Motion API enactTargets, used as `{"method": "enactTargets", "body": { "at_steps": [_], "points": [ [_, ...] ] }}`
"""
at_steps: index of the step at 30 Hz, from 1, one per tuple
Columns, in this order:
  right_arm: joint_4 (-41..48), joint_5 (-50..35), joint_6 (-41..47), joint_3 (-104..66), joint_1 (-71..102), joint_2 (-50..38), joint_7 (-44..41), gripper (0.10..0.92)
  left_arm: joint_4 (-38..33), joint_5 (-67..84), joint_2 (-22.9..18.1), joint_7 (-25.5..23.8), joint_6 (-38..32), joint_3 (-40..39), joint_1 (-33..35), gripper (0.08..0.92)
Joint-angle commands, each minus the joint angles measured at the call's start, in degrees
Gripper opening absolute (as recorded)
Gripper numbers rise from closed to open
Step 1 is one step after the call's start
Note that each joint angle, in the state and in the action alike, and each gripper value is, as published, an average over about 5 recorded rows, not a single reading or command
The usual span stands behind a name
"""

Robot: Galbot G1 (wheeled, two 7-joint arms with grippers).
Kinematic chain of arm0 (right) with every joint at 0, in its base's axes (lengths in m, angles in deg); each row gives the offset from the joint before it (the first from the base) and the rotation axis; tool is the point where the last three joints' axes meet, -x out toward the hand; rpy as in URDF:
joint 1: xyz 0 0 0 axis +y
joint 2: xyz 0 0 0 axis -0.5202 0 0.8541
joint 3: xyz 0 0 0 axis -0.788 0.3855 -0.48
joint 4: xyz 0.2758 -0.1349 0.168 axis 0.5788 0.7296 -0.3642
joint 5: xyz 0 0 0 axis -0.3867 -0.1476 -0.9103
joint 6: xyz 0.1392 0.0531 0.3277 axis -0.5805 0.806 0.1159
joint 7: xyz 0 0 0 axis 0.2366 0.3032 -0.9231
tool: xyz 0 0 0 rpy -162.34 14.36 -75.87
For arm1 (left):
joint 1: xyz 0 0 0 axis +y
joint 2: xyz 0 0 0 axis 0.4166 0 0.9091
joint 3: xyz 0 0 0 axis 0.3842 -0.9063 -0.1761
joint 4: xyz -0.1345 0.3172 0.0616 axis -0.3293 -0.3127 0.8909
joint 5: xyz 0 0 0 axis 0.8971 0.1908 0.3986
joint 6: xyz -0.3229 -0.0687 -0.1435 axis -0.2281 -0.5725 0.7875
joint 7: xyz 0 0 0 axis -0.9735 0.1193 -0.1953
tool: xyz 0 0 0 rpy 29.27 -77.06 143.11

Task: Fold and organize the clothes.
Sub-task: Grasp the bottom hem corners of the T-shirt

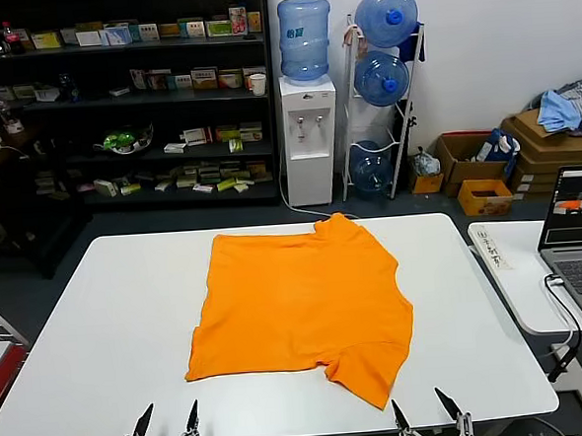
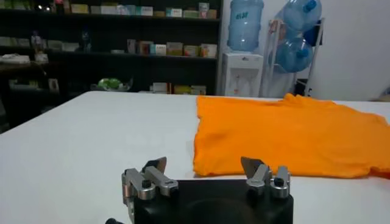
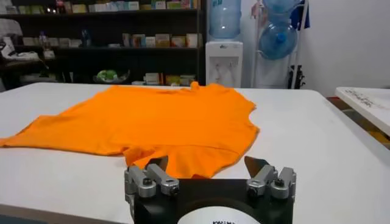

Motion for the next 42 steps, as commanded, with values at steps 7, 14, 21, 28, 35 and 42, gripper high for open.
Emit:
{"method": "enactTargets", "body": {
  "at_steps": [7, 14, 21, 28, 35, 42],
  "points": [
    [0.02, -2.87, 8.83, 4.46, -6.31, -1.69, 5.51, 0.823, 1.70, 13.07, 9.68, 2.97, 13.96, -0.64, -10.32, 0.823],
    [4.65, -6.29, 15.83, 9.24, -12.95, -2.38, 11.79, 0.823, 6.99, 19.23, 14.70, 3.84, 19.69, -2.03, -18.24, 0.823],
    [6.67, -7.57, 16.93, 11.54, -16.97, -1.15, 12.82, 0.823, 9.48, 19.45, 15.17, 3.49, 19.93, -3.29, -21.02, 0.823],
    [6.54, -8.07, 17.61, 13.20, -17.50, -0.69, 13.29, 0.823, 9.60, 19.10, 14.23, 3.46, 19.88, -4.22, -21.32, 0.823],
    [6.63, -9.10, 18.14, 13.72, -17.84, -0.51, 13.38, 0.758, 9.25, 18.83, 14.03, 3.69, 19.82, -4.43, -20.83, 0.823],
    [7.06, -9.32, 18.39, 14.19, -17.82, -0.06, 13.45, 0.559, 8.77, 18.72, 13.96, 3.99, 19.74, -4.92, -19.75, 0.763]
  ]
}}
